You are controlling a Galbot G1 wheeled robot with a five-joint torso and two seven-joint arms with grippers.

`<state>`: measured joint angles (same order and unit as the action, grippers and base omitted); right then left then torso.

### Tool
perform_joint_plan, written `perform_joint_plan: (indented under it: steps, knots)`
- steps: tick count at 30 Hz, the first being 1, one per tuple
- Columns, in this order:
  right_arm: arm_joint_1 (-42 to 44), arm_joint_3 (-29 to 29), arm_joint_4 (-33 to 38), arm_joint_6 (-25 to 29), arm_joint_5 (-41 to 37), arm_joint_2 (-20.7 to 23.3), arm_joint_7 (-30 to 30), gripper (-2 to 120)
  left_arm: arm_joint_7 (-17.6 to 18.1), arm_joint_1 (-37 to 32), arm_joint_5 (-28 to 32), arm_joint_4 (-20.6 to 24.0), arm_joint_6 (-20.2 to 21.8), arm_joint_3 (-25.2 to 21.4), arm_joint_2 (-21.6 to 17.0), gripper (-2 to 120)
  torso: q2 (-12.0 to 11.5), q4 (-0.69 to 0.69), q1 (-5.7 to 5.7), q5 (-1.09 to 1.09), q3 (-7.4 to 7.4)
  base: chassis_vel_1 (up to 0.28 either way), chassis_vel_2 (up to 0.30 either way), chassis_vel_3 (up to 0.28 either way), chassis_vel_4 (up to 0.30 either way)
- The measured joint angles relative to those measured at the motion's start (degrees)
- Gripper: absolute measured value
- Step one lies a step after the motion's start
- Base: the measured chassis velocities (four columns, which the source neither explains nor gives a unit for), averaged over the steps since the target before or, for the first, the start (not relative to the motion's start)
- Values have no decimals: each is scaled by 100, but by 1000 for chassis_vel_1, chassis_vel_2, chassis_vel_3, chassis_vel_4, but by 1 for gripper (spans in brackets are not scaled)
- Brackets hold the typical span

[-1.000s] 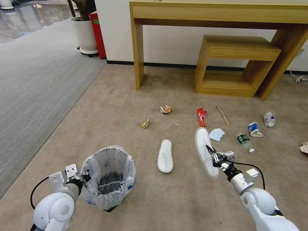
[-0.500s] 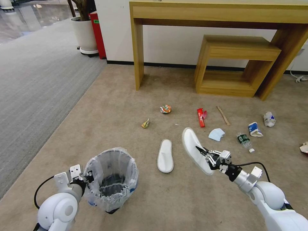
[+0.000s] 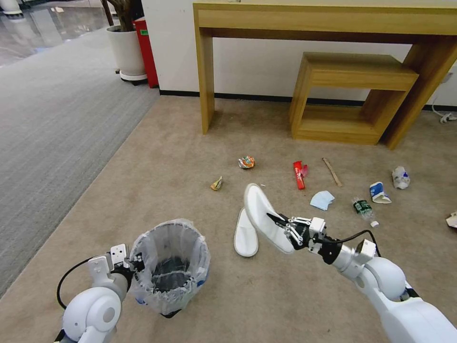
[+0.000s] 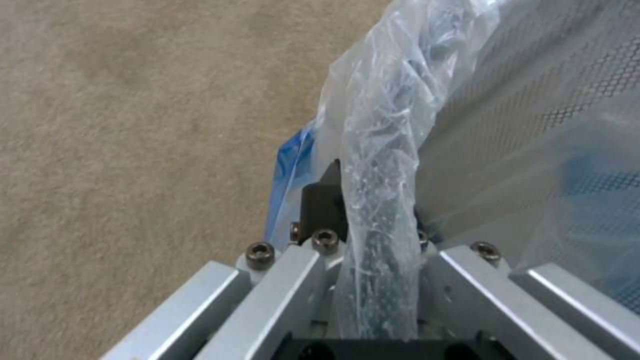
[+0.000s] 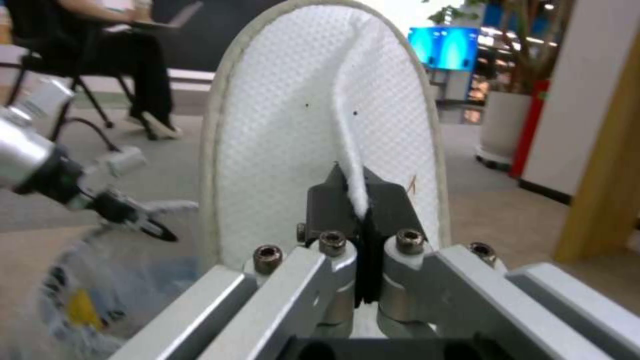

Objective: Pick up the trash bin and place the garbage on the floor into it.

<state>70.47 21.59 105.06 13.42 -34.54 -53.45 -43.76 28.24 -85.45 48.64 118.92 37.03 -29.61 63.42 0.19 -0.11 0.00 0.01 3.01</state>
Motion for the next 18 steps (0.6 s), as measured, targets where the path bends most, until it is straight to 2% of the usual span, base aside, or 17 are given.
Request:
perform_joint_plan:
  steps: [10,13,17,18]
  knots:
    - [-408,-592,114,-25,-376,244,15,0,-113,118,120,68,71,149,-209,0,-1,-3,0,-6,2,0,0,0,0]
    - [-467,-644,118,-30,-381,255,15,0,-155,127,229,121,134,116,-199,0,-1,-4,0,-11,3,0,0,0,0]
    - [-424,-640,119,-42,-355,264,10,0,-129,110,276,237,127,-19,-179,0,-1,-4,0,-2,2,0,0,0,0]
    - [-398,-630,118,-43,-342,273,8,0,-131,94,316,276,131,-55,-173,0,-1,-2,0,-6,3,0,0,0,0]
